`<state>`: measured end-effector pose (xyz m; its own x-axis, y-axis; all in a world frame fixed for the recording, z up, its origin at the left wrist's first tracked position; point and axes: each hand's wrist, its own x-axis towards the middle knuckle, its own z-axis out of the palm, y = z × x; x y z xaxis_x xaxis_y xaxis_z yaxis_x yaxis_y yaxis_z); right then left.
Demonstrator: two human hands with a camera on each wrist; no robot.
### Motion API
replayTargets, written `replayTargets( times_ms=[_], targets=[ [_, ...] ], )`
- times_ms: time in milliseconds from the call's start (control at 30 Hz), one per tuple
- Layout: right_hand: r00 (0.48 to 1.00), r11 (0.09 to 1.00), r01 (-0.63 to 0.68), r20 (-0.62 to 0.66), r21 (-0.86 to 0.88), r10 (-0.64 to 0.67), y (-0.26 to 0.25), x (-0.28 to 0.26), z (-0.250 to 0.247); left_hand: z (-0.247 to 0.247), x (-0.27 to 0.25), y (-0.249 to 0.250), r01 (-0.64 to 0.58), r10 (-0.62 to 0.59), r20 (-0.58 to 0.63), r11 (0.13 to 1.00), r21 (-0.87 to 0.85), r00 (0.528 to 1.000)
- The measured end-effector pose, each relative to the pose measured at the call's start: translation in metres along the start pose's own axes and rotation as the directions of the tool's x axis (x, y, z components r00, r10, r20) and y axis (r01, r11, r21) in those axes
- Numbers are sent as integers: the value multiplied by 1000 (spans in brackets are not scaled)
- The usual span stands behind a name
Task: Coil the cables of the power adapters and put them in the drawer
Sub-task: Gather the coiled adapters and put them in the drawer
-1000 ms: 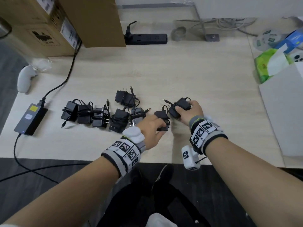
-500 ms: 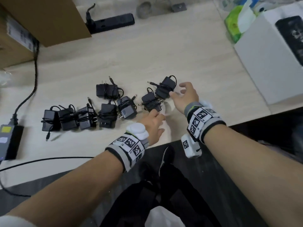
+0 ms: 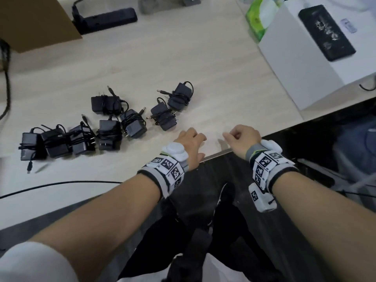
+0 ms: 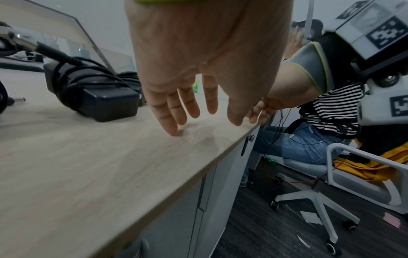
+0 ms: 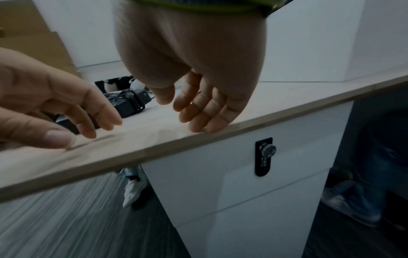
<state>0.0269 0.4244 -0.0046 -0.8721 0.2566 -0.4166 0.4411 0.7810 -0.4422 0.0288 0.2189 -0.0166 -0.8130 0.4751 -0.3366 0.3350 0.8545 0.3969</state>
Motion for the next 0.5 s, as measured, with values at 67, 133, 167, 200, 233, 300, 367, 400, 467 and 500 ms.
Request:
replayTargets(
  times_ms=[67,133,167,200,233,300,367,400,467,500],
  targets=[
    [996,994,60,70,-87,-54,6,2,-4,4,1,5,37,-37,6,999,3,999],
    [980,974,154,150,-167,-129,11,8,-7,7,2,12,98,-98,-16,995,14,995],
    [968,959,204,189,-197,-167,13,12,-8,10,4,16,140,-140,-36,990,15,990],
    [954,942,252,222,-221,-203,15,16,-9,12,5,20,184,-183,-64,983,14,981],
    [933,919,311,261,-243,-247,17,19,-11,15,5,25,235,-233,-99,972,8,967],
    [895,877,406,305,-257,-325,20,22,-12,20,3,31,302,-297,-162,953,9,941],
    [858,840,482,329,-250,-395,26,23,-14,28,1,41,357,-349,-223,934,-2,910],
    [838,821,515,350,-248,-420,34,23,-15,32,0,49,385,-377,-244,923,-16,893],
    [798,782,566,413,-261,-440,52,23,-14,42,0,64,430,-424,-271,902,-41,864],
    [774,751,597,447,-282,-448,62,22,-13,47,-1,71,451,-449,-279,891,-60,849]
  ],
)
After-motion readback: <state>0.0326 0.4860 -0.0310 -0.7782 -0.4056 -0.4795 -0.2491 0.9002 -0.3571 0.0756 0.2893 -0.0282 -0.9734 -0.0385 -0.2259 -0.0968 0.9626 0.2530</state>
